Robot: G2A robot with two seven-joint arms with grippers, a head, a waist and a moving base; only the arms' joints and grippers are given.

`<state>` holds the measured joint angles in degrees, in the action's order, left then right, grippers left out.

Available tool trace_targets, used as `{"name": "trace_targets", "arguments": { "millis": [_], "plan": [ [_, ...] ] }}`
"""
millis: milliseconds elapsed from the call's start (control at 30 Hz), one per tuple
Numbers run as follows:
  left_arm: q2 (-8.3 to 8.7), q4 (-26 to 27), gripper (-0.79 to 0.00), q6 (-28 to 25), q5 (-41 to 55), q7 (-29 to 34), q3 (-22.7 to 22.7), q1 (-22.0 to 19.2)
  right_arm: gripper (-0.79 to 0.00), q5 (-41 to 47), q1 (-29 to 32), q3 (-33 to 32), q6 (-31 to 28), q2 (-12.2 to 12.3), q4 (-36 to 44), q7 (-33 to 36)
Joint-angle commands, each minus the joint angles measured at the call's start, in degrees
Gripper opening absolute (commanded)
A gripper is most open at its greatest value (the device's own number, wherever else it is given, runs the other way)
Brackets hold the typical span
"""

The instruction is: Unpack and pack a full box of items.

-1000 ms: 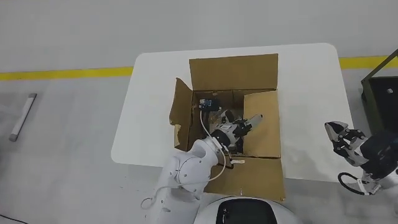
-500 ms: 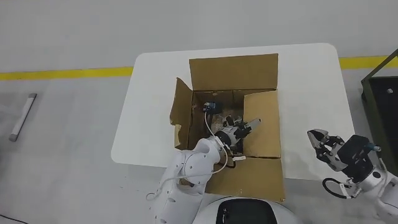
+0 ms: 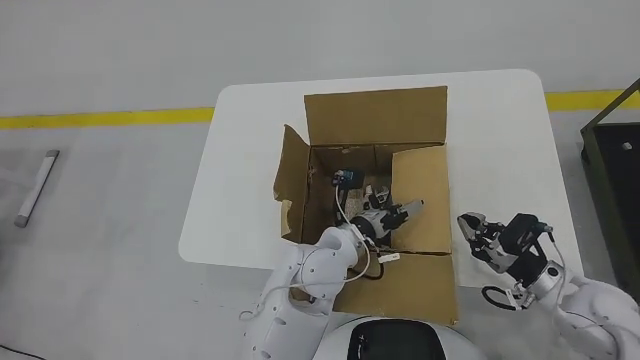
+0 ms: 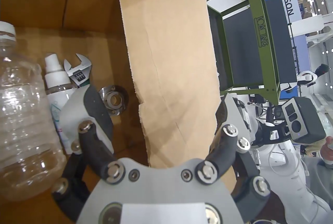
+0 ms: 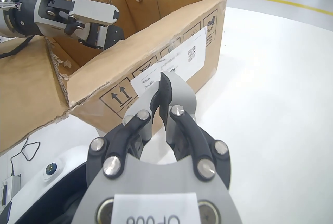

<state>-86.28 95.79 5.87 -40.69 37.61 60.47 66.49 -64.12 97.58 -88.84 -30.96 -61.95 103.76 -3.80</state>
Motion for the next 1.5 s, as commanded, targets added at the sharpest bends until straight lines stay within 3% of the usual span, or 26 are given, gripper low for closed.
{"name": "trace_targets", "arguments": {
  "millis": [0, 700, 967, 1000, 1033, 1233, 1467],
  "plan": [
    [0.0, -0.29, 0.0, 0.01, 0.51, -0.01, -0.21, -0.04, -0.785, -0.26, -0.62, 0.68, 0.07, -0.07, -0.51, 0.08],
    [-0.13, 2.89, 0.0, 1.29, 5.62, 0.22, -2.69, -1.93, -0.785, -0.32, -2.72, 2.73, -0.22, -0.29, -1.11, 0.47],
    [-0.14, 7.16, 0.0, 1.18, 10.05, 0.67, -2.35, -2.61, -0.785, 0.6, -2.75, 2.47, 0.12, -0.33, -0.41, 0.34],
    [-0.18, 7.6, 0.0, 0.91, 10.5, 0.71, -2.62, -2.82, -0.588, 1.21, -2.55, 2.19, 0.78, -0.36, -0.24, 0.4],
    [-0.22, 7.96, 0.0, 0.6, 10.93, 0.77, -2.95, -3.07, 0.0, 2.33, -2.17, 1.76, 2.13, -0.41, -0.21, 0.61],
    [-0.65, 6.92, 0.0, -1.43, 12.7, -1.62, -4.83, -5.13, 0.0, 9.24, 0.43, -2.38, 6.79, -0.54, 2.39, 0.8],
    [-1.61, 4.46, 0.0, -4.09, 12.89, -1.94, -9.82, -9.87, 0.0, 15.73, 4.38, -10.89, 6.8, -0.29, 5.29, -0.68]
  ]
}}
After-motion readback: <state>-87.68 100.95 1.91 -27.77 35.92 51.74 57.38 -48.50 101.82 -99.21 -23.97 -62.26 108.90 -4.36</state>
